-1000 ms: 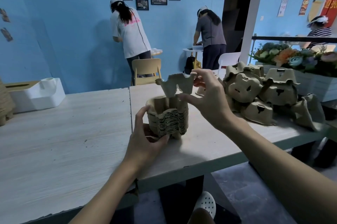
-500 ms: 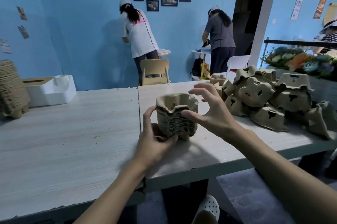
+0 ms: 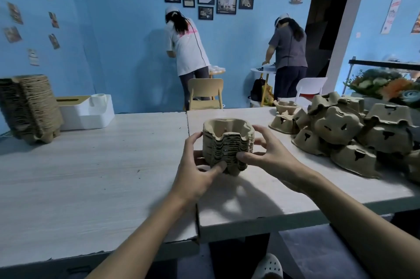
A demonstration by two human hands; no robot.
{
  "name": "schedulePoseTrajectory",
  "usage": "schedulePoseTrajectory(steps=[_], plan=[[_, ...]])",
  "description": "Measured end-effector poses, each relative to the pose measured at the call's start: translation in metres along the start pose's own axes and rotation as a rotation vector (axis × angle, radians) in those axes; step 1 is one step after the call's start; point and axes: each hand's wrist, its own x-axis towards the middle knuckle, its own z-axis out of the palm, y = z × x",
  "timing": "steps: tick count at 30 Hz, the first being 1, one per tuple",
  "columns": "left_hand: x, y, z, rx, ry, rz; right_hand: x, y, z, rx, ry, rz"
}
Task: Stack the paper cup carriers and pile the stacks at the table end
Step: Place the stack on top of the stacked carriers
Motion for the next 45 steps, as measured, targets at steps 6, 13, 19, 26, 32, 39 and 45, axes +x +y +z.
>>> schedulePoseTrajectory(steps=[6, 13, 19, 26, 32, 39, 45], plan=[[0.015, 0.017, -0.101, 0.058, 0.097, 0.021, 0.046, -0.041, 0.082, 0.025, -0.116, -0.071], [0.017, 0.004, -0.262, 0.117, 0.311, -0.072, 0.119, -0.07, 0.238, 0.058, -0.293, -0.166], [0.013, -0.016, -0.383, 0.138, 0.404, -0.179, 0.17, -0.075, 0.368, 0.103, -0.382, -0.226], [0.024, -0.046, -0.44, 0.231, 0.592, -0.218, 0.203, -0.072, 0.463, 0.117, -0.354, -0.334], [0.029, -0.064, -0.464, 0.236, 0.564, -0.262, 0.22, -0.057, 0.484, 0.028, -0.349, -0.335], [0.024, -0.073, -0.473, 0.21, 0.591, -0.28, 0.226, -0.051, 0.502, -0.056, -0.298, -0.37], [0.02, -0.068, -0.473, 0.232, 0.545, -0.364, 0.22, -0.054, 0.498, -0.112, -0.34, -0.366]])
